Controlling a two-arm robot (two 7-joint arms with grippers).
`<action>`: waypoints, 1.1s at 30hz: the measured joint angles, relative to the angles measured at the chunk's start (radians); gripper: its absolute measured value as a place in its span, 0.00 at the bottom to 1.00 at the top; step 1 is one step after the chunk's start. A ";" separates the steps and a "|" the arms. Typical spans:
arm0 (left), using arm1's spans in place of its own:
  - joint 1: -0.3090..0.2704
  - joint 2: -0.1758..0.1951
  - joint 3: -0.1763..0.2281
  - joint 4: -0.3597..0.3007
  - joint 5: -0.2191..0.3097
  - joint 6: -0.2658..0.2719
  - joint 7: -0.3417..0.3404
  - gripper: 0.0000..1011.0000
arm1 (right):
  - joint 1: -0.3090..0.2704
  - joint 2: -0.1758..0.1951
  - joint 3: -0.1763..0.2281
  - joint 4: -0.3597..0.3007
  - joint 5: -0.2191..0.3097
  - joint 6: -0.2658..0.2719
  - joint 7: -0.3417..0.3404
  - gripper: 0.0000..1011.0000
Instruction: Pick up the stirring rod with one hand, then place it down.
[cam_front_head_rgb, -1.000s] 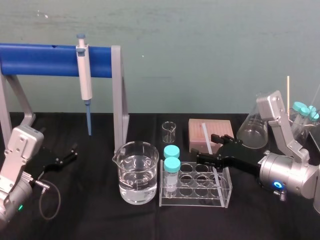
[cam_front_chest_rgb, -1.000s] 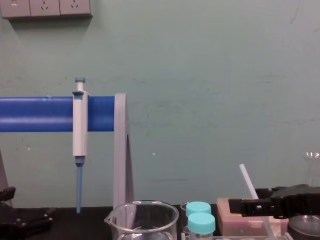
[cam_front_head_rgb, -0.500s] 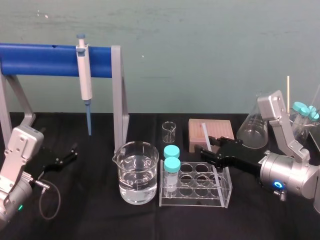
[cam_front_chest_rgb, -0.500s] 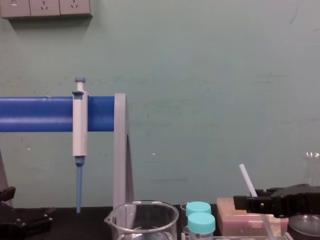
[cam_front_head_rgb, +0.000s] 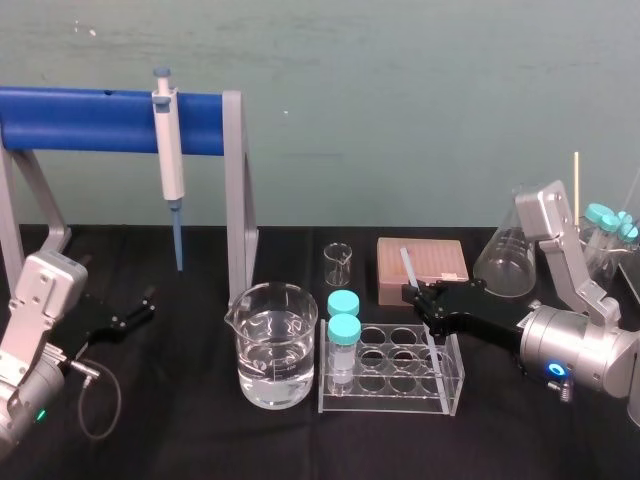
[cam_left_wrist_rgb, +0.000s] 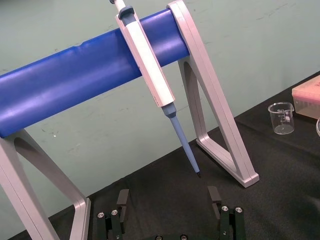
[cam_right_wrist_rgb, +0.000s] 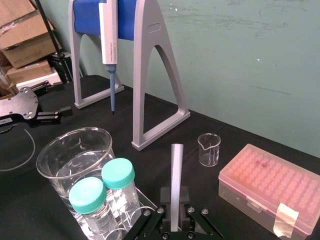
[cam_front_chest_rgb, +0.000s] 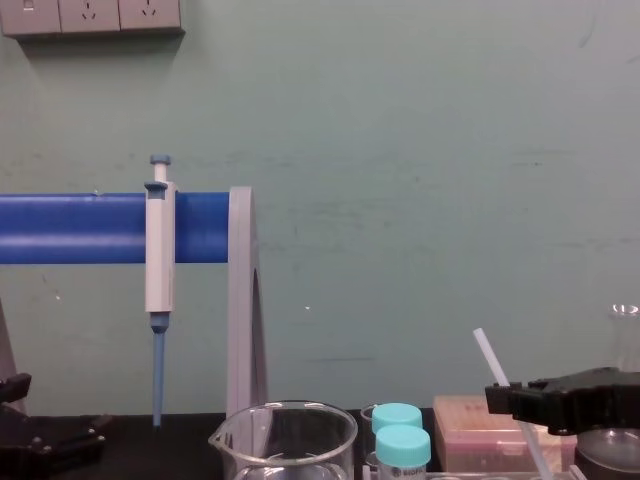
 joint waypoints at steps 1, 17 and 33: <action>0.000 0.000 0.000 0.000 0.000 0.000 0.000 0.99 | 0.000 0.000 0.000 0.000 0.000 0.000 0.000 0.08; 0.000 0.000 0.000 0.000 0.000 0.000 0.000 0.99 | -0.041 -0.016 0.030 -0.015 -0.003 -0.115 -0.001 0.07; 0.000 0.000 0.000 0.000 0.000 0.000 0.000 0.99 | -0.182 -0.024 0.108 -0.081 -0.023 -0.336 0.025 0.07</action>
